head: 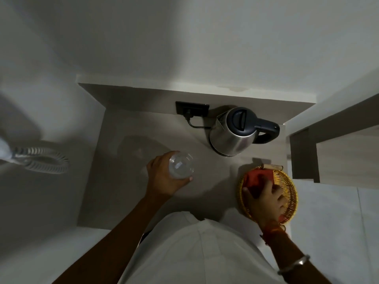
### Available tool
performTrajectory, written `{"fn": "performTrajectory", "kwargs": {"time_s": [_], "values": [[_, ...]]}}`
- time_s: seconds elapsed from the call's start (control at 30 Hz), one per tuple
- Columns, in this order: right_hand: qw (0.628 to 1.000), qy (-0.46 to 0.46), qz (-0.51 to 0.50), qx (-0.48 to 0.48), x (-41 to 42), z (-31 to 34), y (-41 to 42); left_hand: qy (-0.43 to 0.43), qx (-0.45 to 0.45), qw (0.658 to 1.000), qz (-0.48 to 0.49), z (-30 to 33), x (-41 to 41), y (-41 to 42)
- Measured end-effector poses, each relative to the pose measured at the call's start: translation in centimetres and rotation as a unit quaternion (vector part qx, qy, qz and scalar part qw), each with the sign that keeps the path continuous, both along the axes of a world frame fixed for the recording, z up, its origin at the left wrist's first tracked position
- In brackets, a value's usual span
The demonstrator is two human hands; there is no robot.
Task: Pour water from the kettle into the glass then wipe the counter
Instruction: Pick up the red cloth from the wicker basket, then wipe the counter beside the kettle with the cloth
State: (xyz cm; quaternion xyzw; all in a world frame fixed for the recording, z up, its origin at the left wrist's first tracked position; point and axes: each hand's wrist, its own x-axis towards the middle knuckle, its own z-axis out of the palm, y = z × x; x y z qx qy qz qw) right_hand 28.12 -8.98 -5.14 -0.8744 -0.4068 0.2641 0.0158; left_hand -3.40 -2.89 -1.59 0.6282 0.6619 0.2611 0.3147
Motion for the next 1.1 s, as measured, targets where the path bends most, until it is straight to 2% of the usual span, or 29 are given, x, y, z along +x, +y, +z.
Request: {"fn": "performTrajectory", "kwargs": {"time_s": [0.07,0.1,0.23,0.33,0.4,0.47,0.53,0.6,0.7,0.77,0.83,0.87,0.9,0.93,1.03,1.07,1.1], "values": [[1.000,-0.007,0.003,-0.019,-0.1,-0.4,-0.1,-0.005,0.006,1.000,0.007,0.3,-0.9,-0.8],[1.000,-0.006,0.006,0.005,0.2,-0.5,0.1,-0.002,0.013,1.000,0.012,0.4,-1.4,-1.3],[0.976,0.033,0.030,0.215,0.4,0.6,1.2,-0.013,0.006,1.000,0.027,1.2,-3.1,-2.5],[0.946,0.083,0.073,0.303,-3.2,1.9,2.0,-0.003,0.031,0.999,0.035,1.7,-4.2,-3.1],[0.948,0.122,0.115,0.272,-6.2,1.8,2.8,-0.004,0.046,0.999,0.028,2.1,-4.5,-3.4],[0.966,0.132,0.154,0.161,-9.1,0.2,4.2,-0.012,0.050,0.999,0.015,2.5,-4.8,-3.3],[0.976,0.130,0.158,0.078,-12.1,-1.2,6.3,-0.020,0.033,0.999,0.016,2.6,-5.1,-3.0],[0.970,0.105,0.214,0.047,-15.2,-2.0,8.2,-0.029,0.036,0.999,0.020,2.7,-5.3,-2.7],[0.913,0.120,0.390,0.012,-18.6,-2.3,9.0,-0.072,0.050,0.996,0.019,3.4,-5.1,-1.3],[0.848,0.099,0.521,0.020,-18.8,-2.5,7.1,-0.071,0.062,0.996,0.009,3.5,-5.1,-0.2],[0.762,0.077,0.642,0.041,-16.6,-2.7,4.3,-0.070,0.075,0.995,0.013,3.6,-5.6,0.7],[0.732,0.072,0.676,0.054,-14.5,-2.9,3.3,-0.073,0.083,0.994,0.020,3.7,-5.7,0.9],[0.723,0.061,0.686,0.052,-12.3,-2.8,2.7,-0.075,0.090,0.993,0.028,3.9,-5.8,1.1],[0.743,0.043,0.667,0.041,-10.5,-2.7,2.6,-0.078,0.092,0.992,0.034,3.9,-6.0,1.2],[0.894,0.009,0.447,-0.004,-8.3,-2.6,6.1,-0.063,0.102,0.992,0.039,3.9,-6.3,1.4],[0.920,0.000,0.392,-0.003,-9.3,-2.5,7.9,-0.052,0.101,0.993,0.045,4.1,-6.3,1.5],[0.930,-0.001,0.368,-0.002,-10.9,-2.6,9.7,-0.044,0.101,0.993,0.046,4.3,-6.3,1.7]]}}
